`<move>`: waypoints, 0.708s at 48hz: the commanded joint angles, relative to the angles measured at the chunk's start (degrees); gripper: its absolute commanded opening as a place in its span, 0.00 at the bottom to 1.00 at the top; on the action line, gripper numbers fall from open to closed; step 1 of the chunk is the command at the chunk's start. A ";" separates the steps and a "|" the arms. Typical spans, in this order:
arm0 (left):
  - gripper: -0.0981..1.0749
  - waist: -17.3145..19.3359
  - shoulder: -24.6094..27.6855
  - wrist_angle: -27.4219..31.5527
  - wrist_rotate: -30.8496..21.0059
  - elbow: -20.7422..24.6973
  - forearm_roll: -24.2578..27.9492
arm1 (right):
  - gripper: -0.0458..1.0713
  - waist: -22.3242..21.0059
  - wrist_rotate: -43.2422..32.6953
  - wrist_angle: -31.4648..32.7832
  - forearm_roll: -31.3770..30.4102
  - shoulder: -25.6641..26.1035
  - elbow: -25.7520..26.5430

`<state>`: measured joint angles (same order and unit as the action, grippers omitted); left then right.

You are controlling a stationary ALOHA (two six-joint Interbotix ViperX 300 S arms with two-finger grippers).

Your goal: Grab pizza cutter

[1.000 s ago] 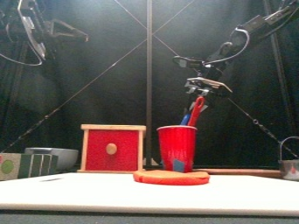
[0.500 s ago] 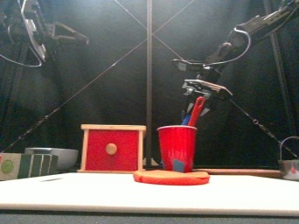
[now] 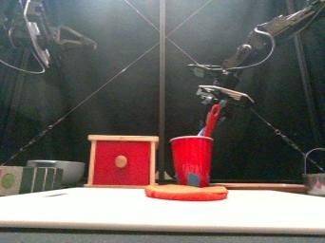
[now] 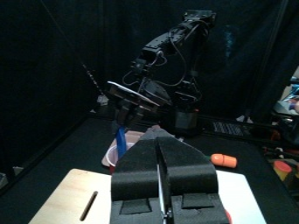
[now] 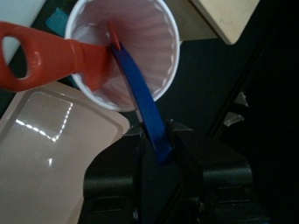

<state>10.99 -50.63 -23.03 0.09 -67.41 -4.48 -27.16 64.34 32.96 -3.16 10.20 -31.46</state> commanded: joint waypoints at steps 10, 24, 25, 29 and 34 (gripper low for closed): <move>0.11 0.62 0.18 -0.53 -0.09 0.62 -0.44 | 0.53 -0.35 -0.35 1.23 1.14 7.91 0.18; 0.11 0.79 0.18 -0.53 -0.09 0.44 -2.55 | 0.53 -0.62 -0.44 1.23 1.67 16.96 -6.42; 0.11 0.79 0.26 -0.53 -0.09 0.44 -2.72 | 0.53 -0.62 -0.44 1.23 1.67 17.49 -7.03; 0.11 0.79 0.18 -0.53 0.00 0.44 -3.25 | 0.53 -0.70 -0.53 0.88 2.29 20.04 -8.79; 0.11 0.97 0.18 -0.70 0.09 0.44 -3.25 | 0.53 -1.41 -0.70 -0.62 3.87 23.29 -10.02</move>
<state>11.60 -50.63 -23.03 0.09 -67.68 -7.65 -27.69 63.90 33.93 -0.44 30.32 -41.75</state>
